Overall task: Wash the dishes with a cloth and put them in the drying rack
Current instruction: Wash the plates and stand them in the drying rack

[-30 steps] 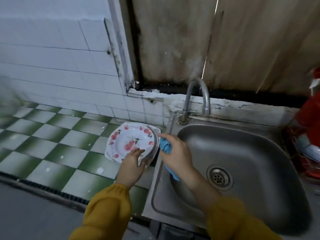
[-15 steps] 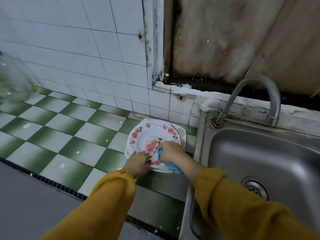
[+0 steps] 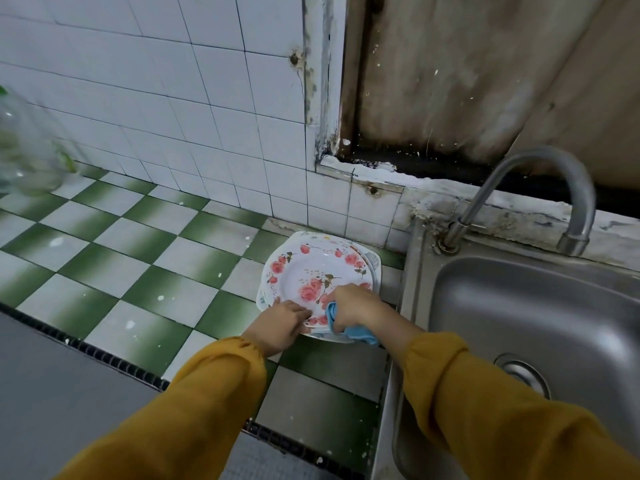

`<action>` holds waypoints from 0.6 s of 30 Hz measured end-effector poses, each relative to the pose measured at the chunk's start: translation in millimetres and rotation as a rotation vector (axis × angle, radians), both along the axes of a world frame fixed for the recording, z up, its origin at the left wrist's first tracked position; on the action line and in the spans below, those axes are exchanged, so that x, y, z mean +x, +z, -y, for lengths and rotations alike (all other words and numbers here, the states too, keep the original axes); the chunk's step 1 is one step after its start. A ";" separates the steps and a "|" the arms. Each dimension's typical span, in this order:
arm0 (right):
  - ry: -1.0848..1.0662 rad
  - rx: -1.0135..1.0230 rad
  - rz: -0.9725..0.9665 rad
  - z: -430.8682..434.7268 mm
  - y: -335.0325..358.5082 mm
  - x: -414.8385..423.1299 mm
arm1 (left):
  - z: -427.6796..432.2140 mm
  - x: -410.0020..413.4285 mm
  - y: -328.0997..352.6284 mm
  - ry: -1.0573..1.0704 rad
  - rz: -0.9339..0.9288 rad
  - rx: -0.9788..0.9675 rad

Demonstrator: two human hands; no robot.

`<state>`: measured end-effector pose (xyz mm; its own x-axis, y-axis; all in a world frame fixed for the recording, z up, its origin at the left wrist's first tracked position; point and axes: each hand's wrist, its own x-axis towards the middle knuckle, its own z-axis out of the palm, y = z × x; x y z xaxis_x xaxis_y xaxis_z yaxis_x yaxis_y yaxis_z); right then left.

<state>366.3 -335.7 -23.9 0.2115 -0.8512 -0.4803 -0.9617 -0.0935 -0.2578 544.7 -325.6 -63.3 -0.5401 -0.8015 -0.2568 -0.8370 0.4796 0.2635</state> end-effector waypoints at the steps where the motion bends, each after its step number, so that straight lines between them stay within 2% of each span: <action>1: 0.023 -0.012 -0.013 -3.1 1.4 -0.8 | -2.3 0.0 1.3 -0.002 -0.010 -0.008; 8: 0.085 -0.136 -0.065 -31.1 15.2 -1.9 | -21.5 3.0 2.1 -0.006 -0.067 -0.039; 18: 0.087 -0.281 -0.048 -60.3 47.7 -3.5 | -46.5 9.3 25.0 0.029 -0.270 -0.037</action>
